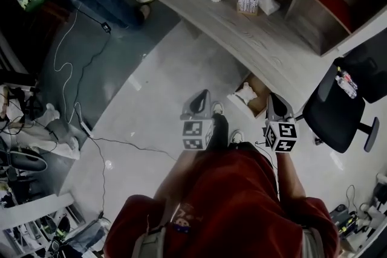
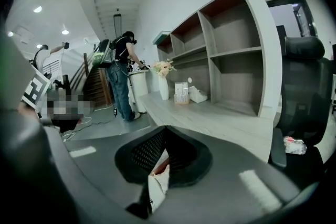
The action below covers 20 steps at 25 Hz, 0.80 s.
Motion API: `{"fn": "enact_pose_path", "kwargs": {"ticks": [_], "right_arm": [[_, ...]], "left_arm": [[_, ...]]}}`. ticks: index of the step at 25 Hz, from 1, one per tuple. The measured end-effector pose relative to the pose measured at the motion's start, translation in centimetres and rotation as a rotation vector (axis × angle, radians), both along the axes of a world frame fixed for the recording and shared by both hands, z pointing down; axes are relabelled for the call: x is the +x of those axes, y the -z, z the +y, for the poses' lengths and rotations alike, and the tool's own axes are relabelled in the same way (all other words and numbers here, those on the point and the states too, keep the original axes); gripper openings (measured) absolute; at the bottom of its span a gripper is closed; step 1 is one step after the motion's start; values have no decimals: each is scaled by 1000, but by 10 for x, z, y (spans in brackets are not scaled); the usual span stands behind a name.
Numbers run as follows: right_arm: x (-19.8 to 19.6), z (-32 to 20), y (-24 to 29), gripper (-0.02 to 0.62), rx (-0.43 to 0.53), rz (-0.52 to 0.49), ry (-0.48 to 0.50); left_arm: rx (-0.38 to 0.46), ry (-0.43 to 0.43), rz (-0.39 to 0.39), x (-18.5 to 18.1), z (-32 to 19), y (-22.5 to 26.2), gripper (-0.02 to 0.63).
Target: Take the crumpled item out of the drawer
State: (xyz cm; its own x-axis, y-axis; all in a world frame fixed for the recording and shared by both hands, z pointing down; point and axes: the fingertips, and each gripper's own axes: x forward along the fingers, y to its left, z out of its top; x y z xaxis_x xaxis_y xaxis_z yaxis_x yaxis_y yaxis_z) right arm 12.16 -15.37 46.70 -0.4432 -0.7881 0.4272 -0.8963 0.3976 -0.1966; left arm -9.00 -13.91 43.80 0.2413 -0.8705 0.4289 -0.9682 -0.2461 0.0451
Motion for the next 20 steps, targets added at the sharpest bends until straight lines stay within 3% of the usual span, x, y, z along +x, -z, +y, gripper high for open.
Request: {"fn": "enact_pose_path", "kwargs": {"ticks": [20], "right_arm": [[-11,-42,-13,2,-50,36,-34]], "left_arm": [[-45,-90,18,2,-60,-21,-3]]}}
